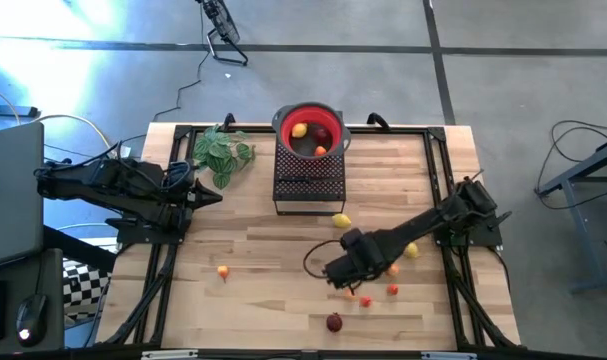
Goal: Pick & Place Fruit
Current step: Put the left kiwi into the red strainer bowl
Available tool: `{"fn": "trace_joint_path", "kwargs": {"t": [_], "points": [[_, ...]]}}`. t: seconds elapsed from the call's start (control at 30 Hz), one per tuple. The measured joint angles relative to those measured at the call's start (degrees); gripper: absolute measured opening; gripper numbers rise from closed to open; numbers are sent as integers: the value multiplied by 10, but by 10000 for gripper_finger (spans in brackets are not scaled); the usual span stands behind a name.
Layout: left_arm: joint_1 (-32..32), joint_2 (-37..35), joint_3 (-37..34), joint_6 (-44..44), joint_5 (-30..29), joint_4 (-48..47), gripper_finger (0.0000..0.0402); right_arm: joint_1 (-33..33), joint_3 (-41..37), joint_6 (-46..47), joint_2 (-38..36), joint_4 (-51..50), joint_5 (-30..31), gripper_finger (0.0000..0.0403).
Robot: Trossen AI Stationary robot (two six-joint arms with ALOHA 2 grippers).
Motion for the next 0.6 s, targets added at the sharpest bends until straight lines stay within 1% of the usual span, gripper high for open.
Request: {"fn": "trace_joint_path", "kwargs": {"t": [0.17, 0.27, 0.37, 0.5, 0.6], "points": [[0, 5, 0, 0, 0, 0, 0, -34, -60, -69, -1, 37, -37, 229], [0, 12, 0, 0, 0, 1, 0, -40, -84, -90, -3, 113, -58, 220], [0, 14, 0, 0, 0, 0, 0, -37, -89, -89, -2, 165, -44, 210], [0, 19, 0, 0, 0, 0, 0, -35, -90, -78, -2, 146, -1, 202], [0, 24, 0, 0, 0, 0, 0, -38, -90, -61, -2, 130, -2, 202]]}}
